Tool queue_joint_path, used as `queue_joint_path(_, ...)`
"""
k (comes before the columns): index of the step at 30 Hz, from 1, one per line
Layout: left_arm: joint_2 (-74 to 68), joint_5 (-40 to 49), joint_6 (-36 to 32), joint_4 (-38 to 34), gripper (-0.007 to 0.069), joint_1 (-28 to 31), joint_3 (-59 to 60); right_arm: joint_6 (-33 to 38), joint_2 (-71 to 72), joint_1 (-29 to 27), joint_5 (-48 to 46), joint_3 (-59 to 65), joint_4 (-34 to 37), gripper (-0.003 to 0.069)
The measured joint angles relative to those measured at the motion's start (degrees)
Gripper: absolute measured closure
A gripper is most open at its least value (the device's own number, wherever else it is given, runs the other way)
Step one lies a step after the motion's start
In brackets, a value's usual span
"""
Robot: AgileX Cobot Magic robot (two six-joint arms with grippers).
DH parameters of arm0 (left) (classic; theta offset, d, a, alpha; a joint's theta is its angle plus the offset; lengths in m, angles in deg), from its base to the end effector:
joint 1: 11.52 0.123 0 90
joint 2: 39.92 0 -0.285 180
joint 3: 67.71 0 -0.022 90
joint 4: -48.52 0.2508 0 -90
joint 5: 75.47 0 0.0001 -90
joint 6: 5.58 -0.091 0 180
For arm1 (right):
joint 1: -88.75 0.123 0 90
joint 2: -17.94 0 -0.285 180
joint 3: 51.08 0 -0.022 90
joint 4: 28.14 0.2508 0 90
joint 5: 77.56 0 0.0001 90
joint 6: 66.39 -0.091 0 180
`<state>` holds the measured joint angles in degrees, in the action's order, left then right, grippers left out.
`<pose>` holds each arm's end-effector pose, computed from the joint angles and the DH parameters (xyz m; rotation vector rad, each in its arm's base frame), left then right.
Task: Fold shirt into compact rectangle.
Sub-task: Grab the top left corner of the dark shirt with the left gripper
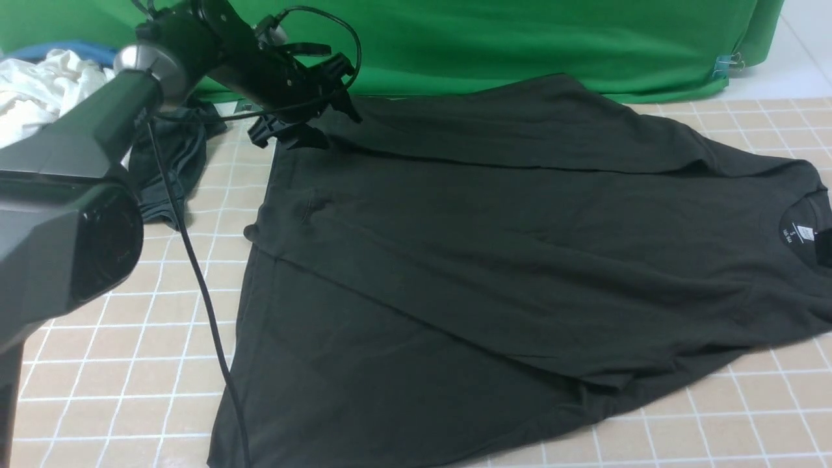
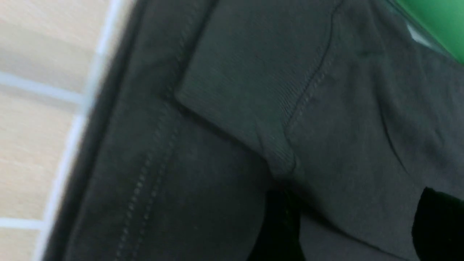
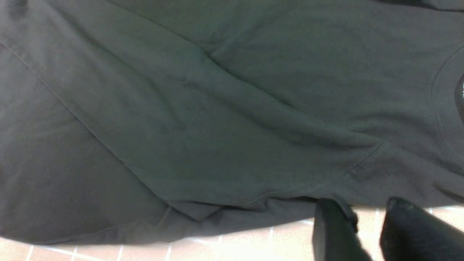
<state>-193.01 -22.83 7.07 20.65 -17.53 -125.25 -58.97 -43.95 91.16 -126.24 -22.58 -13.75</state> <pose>0.5480 -0.0917 0.1806 -0.3914 2.5549 -0.7286 0.1753 0.0244 0.3280 -0.0911 2.4068 0.2634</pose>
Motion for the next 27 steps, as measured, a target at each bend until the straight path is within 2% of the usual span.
queue_joint_path(14, -0.1, -3.7, 1.3, 0.5, 0.0178, -1.1, 0.0, 0.2, 0.0, 0.0, 0.0, 0.0, 0.0, 0.0428)
queue_joint_path(18, -0.1, -3.5, 9.7, 3.7, 0.0178, -1.6, 0.0, 0.3, 0.0, 0.0, 0.0, 0.0, 0.0, 0.0424)
queue_joint_path(19, -0.1, -3.4, 15.5, 5.8, 0.0178, -1.6, 0.0, 0.3, 0.0, 0.0, 0.0, 0.0, 0.0, 0.0424)
queue_joint_path(21, -0.1, -3.5, 20.6, 8.4, 0.0178, -1.5, 0.0, 0.3, 0.0, 0.0, 0.0, 0.0, 0.0, 0.0424)
queue_joint_path(24, -0.1, -4.6, 24.2, 9.4, 0.0178, -1.4, 0.0, 0.3, 0.0, 0.0, 0.1, 0.0, 0.0, 0.0423)
queue_joint_path(27, -0.1, -5.4, 24.9, 8.3, 0.0178, -1.4, 0.0, 0.3, 0.0, 0.0, 0.6, 0.0, 0.0, 0.0423)
